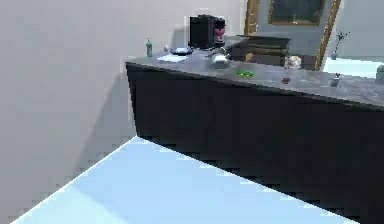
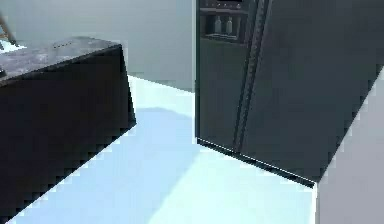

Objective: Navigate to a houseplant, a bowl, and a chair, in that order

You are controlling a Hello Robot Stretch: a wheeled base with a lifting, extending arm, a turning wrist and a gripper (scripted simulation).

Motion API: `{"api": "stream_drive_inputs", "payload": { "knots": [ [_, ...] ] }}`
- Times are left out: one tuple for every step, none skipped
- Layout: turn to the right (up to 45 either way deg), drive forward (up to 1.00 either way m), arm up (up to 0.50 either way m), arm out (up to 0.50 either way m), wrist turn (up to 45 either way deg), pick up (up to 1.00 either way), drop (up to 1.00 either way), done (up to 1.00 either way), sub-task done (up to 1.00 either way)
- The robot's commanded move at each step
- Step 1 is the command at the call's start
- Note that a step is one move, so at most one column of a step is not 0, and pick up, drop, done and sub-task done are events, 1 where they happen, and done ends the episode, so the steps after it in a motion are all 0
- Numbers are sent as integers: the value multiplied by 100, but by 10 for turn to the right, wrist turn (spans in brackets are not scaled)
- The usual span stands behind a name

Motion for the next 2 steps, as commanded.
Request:
{"api": "stream_drive_inputs", "payload": {
  "knots": [
    [450, 0, 0, 0, 0, 0, 0, 0, 0],
    [330, 0, 0, 0, 0, 0, 0, 0, 0]
  ]
}}
